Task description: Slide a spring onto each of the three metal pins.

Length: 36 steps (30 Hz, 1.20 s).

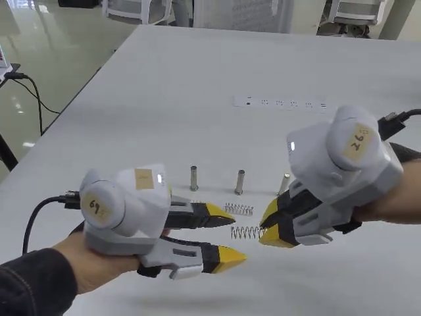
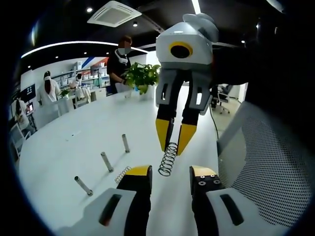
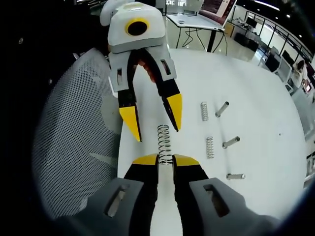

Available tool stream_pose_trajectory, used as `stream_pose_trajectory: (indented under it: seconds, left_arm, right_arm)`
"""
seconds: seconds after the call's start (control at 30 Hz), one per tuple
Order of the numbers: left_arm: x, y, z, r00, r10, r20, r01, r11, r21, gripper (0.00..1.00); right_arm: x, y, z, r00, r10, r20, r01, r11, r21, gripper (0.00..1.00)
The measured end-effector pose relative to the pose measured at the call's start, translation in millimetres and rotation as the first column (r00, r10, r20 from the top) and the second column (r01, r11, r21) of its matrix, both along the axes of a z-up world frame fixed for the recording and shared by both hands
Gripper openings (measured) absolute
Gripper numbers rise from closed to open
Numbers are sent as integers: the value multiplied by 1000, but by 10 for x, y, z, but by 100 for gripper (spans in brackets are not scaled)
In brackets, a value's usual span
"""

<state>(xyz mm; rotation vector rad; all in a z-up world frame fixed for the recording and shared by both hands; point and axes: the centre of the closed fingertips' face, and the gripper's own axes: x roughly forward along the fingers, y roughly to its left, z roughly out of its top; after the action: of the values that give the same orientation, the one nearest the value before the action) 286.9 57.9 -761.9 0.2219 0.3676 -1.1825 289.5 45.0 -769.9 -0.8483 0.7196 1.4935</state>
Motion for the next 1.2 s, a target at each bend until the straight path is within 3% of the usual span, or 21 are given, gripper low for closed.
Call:
stream_pose_trajectory:
  seconds: [0.47,1.0,1.2]
  left_arm:
    - [-33,-31,-24,999,-34,28,34,999,17,9]
    - [-70,-40,-27,997,-61,43,60,998,20,7]
    - [-58,-34,17,998,-54,44,54,999,-2,7]
  right_arm:
    - [-63,5,9,999,49,2,-49,999,-20,13]
    - [-94,-16,-16,999,30,-20,-30,1000,0,13]
    - [-98,-29,-53,999,13,-33,-12,1000,11,16]
